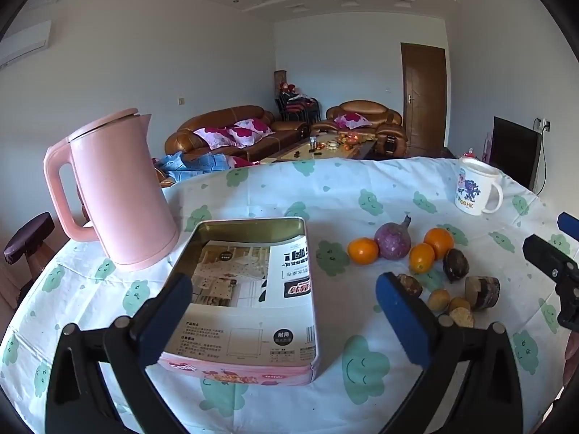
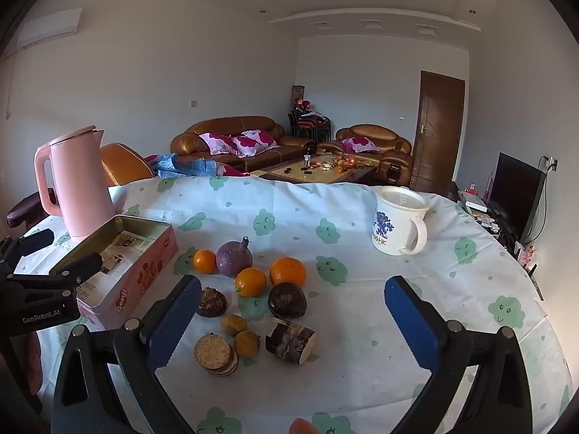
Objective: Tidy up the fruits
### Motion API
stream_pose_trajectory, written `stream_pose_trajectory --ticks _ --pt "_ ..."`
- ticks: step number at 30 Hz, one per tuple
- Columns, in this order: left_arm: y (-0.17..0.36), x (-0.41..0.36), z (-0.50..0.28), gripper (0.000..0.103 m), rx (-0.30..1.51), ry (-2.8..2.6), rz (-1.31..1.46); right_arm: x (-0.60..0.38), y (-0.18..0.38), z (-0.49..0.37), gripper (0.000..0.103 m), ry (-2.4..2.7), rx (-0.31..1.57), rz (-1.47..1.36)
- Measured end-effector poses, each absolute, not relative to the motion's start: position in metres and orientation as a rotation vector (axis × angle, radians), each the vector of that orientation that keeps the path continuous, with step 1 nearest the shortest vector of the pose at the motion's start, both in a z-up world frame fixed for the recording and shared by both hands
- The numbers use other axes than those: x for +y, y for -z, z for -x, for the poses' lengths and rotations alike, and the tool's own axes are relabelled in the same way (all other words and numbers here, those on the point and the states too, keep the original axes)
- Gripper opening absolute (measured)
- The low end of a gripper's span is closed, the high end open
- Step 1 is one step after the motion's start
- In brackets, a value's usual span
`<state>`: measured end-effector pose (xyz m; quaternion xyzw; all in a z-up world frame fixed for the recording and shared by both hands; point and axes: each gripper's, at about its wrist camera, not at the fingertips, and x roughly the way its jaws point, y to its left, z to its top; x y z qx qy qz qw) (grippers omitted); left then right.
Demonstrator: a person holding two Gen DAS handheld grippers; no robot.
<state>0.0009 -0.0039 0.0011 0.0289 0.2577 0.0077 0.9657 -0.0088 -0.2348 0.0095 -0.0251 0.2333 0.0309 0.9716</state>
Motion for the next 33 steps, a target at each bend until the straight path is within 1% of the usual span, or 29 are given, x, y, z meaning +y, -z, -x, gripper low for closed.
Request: stream_pose_trajectory --ticks 33 --pt "0.0037 -0.0090 0.0002 0.103 0.522 -0.011 -0.065 -0.2313 -0.0017 0.0118 0.102 -0.077 0.481 0.040"
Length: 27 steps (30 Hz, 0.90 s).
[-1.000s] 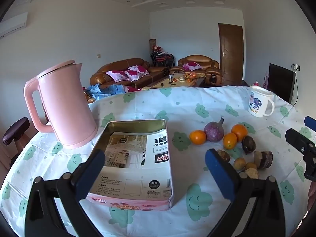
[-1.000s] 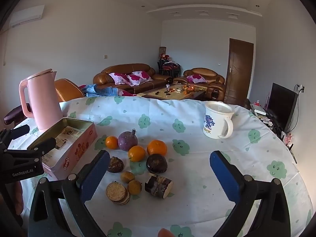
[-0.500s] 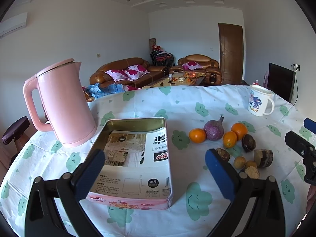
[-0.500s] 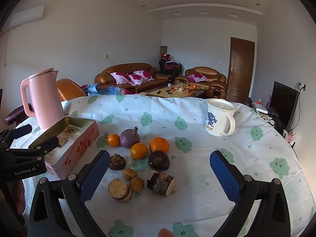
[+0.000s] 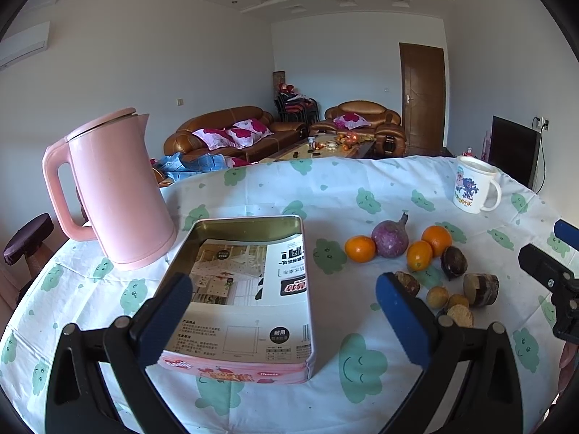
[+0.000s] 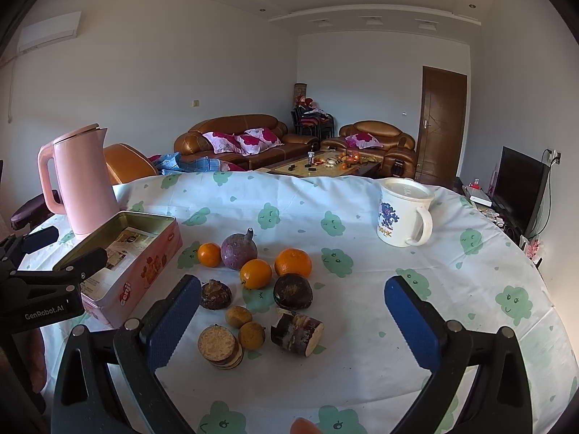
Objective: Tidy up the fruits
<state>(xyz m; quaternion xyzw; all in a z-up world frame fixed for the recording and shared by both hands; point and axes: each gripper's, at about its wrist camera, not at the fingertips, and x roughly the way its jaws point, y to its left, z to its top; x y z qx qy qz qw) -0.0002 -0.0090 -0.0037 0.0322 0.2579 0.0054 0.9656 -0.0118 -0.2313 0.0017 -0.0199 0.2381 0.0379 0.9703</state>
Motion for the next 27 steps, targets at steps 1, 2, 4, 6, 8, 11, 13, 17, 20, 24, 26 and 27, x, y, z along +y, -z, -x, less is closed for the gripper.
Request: stream_pose_trajectory --ticks 1,2,4,6,8,11,13,17,20,24,26,27 --pt "0.0035 -0.0092 0.0003 0.103 0.522 -0.011 -0.066 -0.2311 -0.0017 0.0118 0.102 -0.076 0.481 0.041" --pt "0.0035 -0.0093 0.0004 0.103 0.521 -0.010 -0.066 -0.2304 -0.0013 0.0119 0.102 -0.075 0.482 0.041" --pt "0.0035 -0.0094 0.0003 0.103 0.521 -0.011 -0.066 -0.2304 -0.0008 0.0122 0.102 -0.077 0.483 0.040" --pt "0.0039 -0.0101 0.0007 0.103 0.520 -0.011 -0.067 -0.2311 -0.0006 0.0120 0.102 -0.077 0.483 0.039" --pt "0.0038 -0.0104 0.0009 0.103 0.520 -0.010 -0.066 -0.2306 0.0001 0.0117 0.102 -0.078 0.486 0.039" --pt "0.0040 -0.0107 0.0010 0.103 0.521 -0.010 -0.066 -0.2307 0.0021 0.0117 0.102 -0.078 0.489 0.038" --pt "0.0043 -0.0115 0.0014 0.103 0.521 -0.011 -0.067 -0.2305 0.0029 0.0116 0.102 -0.078 0.490 0.036" --pt "0.0049 -0.0137 0.0022 0.103 0.523 -0.008 -0.068 -0.2305 0.0035 0.0118 0.102 -0.078 0.491 0.035" --pt "0.0055 -0.0144 0.0018 0.103 0.525 -0.005 -0.066 -0.2307 0.0041 0.0119 0.102 -0.078 0.491 0.035" --pt "0.0068 -0.0144 0.0010 0.103 0.530 -0.001 -0.066 -0.2317 0.0060 0.0105 0.102 -0.078 0.496 0.034" --pt "0.0076 -0.0150 0.0002 0.103 0.532 0.000 -0.066 -0.2330 0.0068 0.0103 0.102 -0.077 0.497 0.031" --pt "0.0079 -0.0158 -0.0001 0.103 0.533 0.000 -0.067 -0.2340 0.0068 0.0098 0.102 -0.077 0.498 0.029"
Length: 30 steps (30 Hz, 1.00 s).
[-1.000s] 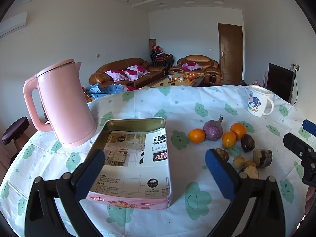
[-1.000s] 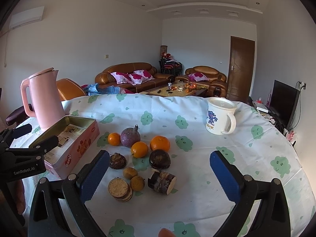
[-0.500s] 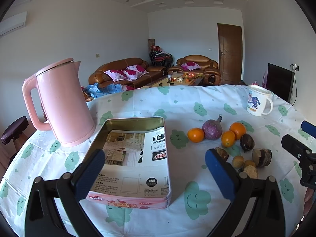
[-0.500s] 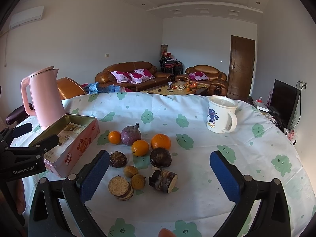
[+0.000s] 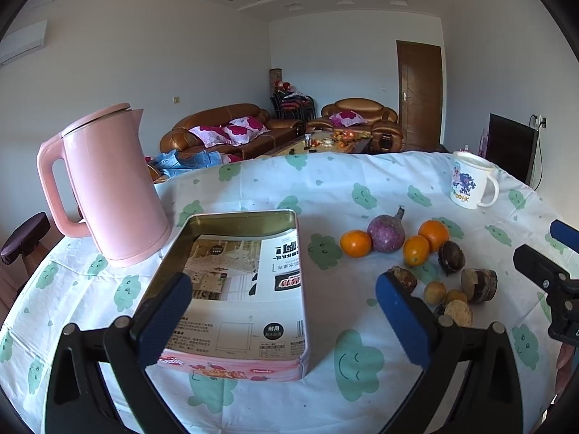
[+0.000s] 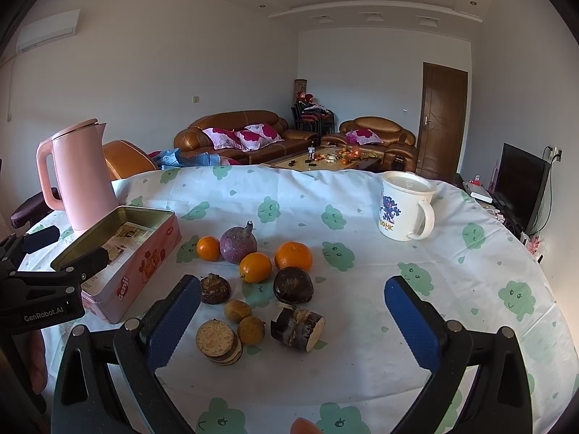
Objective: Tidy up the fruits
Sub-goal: 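Grasp the round biscuit with the left tool while the right tool grasps the brown cylindrical cake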
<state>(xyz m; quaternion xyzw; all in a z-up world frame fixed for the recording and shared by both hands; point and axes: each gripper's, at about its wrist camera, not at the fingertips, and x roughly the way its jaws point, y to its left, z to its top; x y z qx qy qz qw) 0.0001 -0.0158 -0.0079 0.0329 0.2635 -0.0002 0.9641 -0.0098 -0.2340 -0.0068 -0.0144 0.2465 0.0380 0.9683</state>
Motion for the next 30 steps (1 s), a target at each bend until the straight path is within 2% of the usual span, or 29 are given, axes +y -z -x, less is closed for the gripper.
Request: stream_pose_trajectory --ticks 12,23,28,30 --pt "0.017 -0.030 -0.005 0.103 0.567 0.053 -0.071 -0.257 0.024 0.002 0.102 -0.028 0.560 0.000" --pt "0.036 -0.093 -0.010 0.102 0.678 0.247 -0.089 -0.300 0.044 -0.004 0.102 0.046 0.629 -0.107" --pt "0.047 -0.119 -0.011 0.088 0.733 0.319 -0.130 -0.314 0.051 -0.003 0.102 0.061 0.647 -0.132" --pt "0.050 -0.123 -0.014 0.077 0.764 0.342 -0.133 -0.317 0.052 -0.002 0.102 0.063 0.648 -0.143"
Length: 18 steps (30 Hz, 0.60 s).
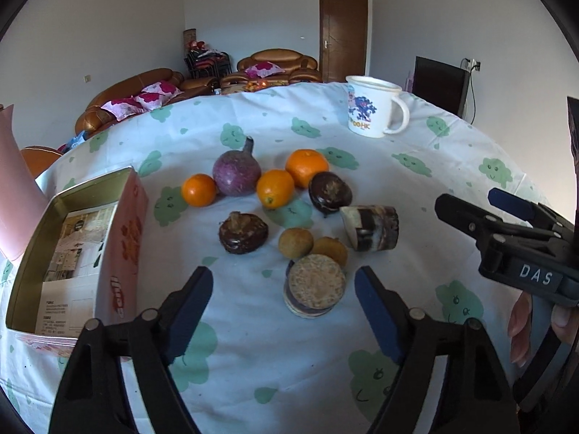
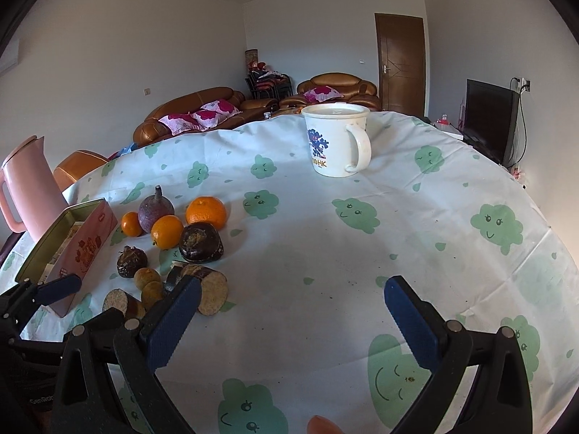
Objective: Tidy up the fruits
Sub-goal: 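Grasp the round biscuit with the left tool while the right tool grasps the brown cylindrical cake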
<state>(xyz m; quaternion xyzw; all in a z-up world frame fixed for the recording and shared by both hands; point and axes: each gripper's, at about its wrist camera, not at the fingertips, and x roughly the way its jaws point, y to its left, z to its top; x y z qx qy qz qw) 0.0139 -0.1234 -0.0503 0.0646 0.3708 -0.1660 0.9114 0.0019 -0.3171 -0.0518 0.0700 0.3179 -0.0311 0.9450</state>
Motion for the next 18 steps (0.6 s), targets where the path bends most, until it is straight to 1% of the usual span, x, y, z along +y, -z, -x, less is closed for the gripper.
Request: stream_pose_trajectory --ticks 2,3,4,5,6,7,11,16,18 --pt "0.054 -0.128 -0.015 0.074 0.793 0.371 -0.126 -0.319 0.052 -0.002 0.102 0.063 0.647 -0.149" --pt "0.056 -0.131 -0.017 0.069 0.805 0.381 -0.131 -0.319 0.052 -0.001 0.102 0.060 0.647 -0.150" --pt "0.059 -0.134 -0.018 0.066 0.812 0.383 -0.142 -0.317 0.052 -0.001 0.102 0.059 0.646 -0.149" --pt "0.062 -0.136 -0.019 0.058 0.822 0.390 -0.152 -0.317 0.052 -0.002 0.102 0.058 0.646 -0.148" --pt "0.065 -0.137 -0.020 0.044 0.838 0.396 -0.158 -0.316 0.052 -0.002 0.102 0.055 0.647 -0.147" --pt "0.067 -0.137 -0.022 0.040 0.852 0.406 -0.155 -0.315 0.052 -0.002 0.102 0.051 0.648 -0.148" --pt "0.065 -0.127 -0.021 0.039 0.840 0.422 -0.130 -0.306 0.052 -0.006 0.102 0.030 0.658 -0.146" --pt "0.053 -0.103 -0.016 0.039 0.745 0.334 -0.127 -0.280 0.045 -0.018 0.100 -0.035 0.662 -0.121" --pt "0.049 -0.092 -0.017 0.039 0.717 0.295 -0.122 -0.267 0.046 -0.026 0.095 -0.056 0.681 -0.105"
